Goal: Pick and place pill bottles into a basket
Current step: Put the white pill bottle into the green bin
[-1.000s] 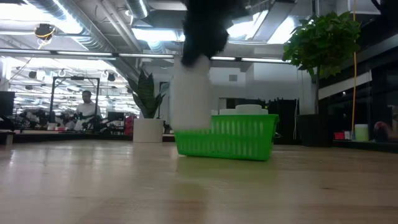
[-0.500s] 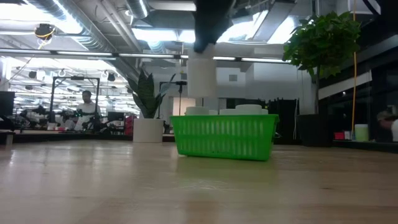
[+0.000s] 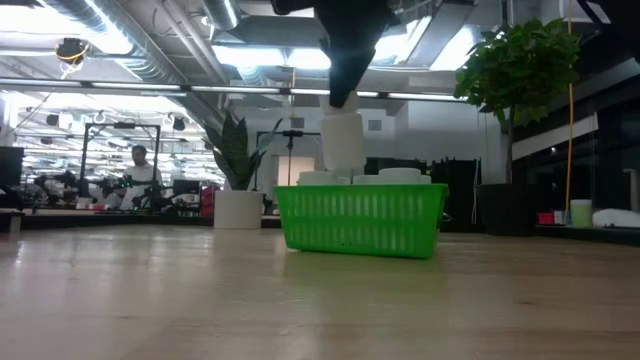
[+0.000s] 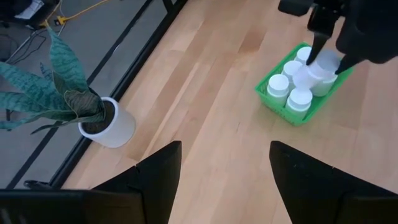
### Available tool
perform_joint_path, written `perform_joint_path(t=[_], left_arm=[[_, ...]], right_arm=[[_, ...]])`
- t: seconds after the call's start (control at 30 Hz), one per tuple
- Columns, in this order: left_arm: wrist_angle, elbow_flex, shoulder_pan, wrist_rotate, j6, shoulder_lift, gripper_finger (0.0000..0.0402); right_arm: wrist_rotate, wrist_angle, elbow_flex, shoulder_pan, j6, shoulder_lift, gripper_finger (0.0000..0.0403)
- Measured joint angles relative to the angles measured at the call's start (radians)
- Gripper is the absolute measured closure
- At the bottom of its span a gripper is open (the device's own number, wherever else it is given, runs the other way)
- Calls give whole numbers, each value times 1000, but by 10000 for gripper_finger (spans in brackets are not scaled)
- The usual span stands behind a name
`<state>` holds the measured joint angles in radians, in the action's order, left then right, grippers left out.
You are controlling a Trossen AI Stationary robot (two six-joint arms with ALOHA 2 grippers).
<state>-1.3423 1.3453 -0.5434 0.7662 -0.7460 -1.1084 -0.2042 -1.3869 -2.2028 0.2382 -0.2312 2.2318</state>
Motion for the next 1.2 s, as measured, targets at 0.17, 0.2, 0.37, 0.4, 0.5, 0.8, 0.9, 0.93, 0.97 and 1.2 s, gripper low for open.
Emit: perform_joint_path(t=[0.17, 0.2, 0.37, 0.4, 0.5, 0.8, 0.9, 0.93, 0.97, 1.2], left_arm=[[-3, 0, 0, 0, 0, 0, 164], [-3, 0, 0, 0, 0, 0, 164], [-5, 0, 0, 0, 0, 0, 164], [-5, 0, 0, 0, 0, 0, 164], [-5, 0, 0, 0, 0, 0, 164], [-6, 0, 0, 0, 0, 0, 164], [-9, 0, 0, 0, 0, 0, 164], [-11, 0, 0, 0, 0, 0, 164], [-12, 0, 0, 0, 0, 0, 164], [-15, 0, 0, 0, 0, 0, 164]], right_arm=[[-6, -2, 0, 0, -22, 0, 248], [-6, -2, 0, 0, -27, 0, 248], [-11, -3, 0, 1, -54, 0, 248], [-16, -6, 0, 2, -59, 0, 248], [-37, -30, 0, 3, -75, 0, 248], [-41, -33, 0, 20, -105, 0, 248], [-41, -33, 0, 30, -108, 0, 248], [-39, -33, 0, 33, -109, 0, 248], [-40, -33, 0, 35, -110, 0, 248], [-39, -16, 0, 38, -127, 0, 248]])
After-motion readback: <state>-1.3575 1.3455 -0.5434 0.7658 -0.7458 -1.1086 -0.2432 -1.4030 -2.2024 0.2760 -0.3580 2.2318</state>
